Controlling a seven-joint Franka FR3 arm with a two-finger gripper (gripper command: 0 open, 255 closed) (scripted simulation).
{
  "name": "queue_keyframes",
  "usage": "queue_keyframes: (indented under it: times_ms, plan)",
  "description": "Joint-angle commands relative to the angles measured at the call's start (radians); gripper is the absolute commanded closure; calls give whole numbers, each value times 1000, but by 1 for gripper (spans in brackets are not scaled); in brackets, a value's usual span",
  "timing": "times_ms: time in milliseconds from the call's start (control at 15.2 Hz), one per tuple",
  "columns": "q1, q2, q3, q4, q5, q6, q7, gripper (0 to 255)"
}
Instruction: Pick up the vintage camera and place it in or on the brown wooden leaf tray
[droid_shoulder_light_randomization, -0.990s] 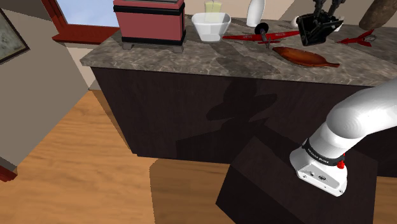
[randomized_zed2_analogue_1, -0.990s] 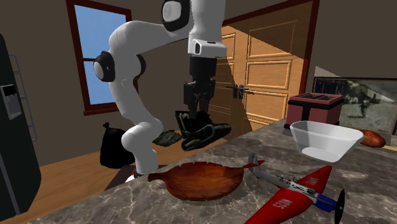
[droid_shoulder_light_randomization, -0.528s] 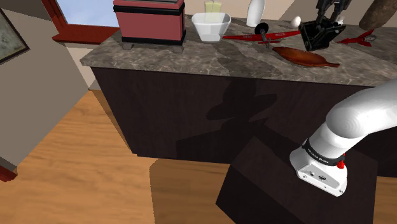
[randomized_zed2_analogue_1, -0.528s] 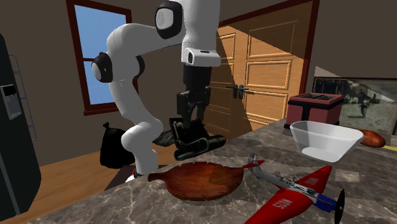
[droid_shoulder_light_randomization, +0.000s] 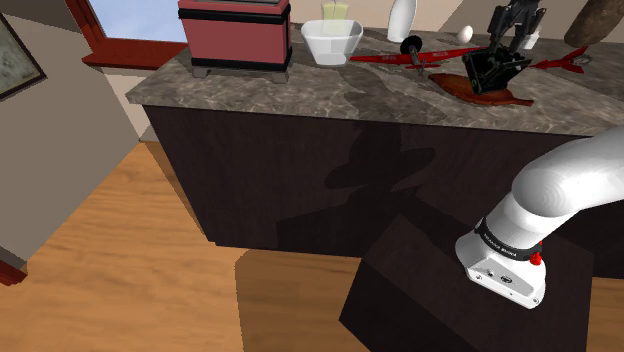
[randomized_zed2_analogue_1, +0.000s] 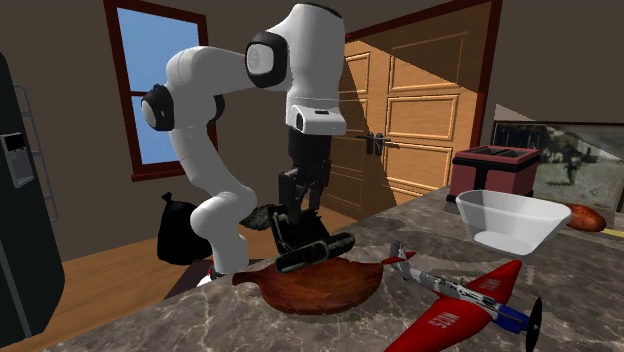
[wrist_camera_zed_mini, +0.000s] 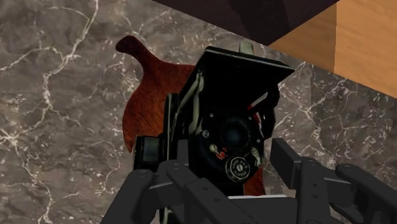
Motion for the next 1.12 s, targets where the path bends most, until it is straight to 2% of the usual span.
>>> queue_keyframes:
  times_ms: [0, 132, 660, 726, 1056]
  plan:
    - [-2, -6, -3, -29, -3, 25, 1, 255]
    - [-4, -11, -6, -62, -7, 53, 2, 255]
    - [-8, -10, -3, -62, -5, 53, 1, 255]
    - [-6, -8, -1, -62, -4, 54, 3, 0]
    - [-8, -10, -3, -62, -5, 54, 0, 0]
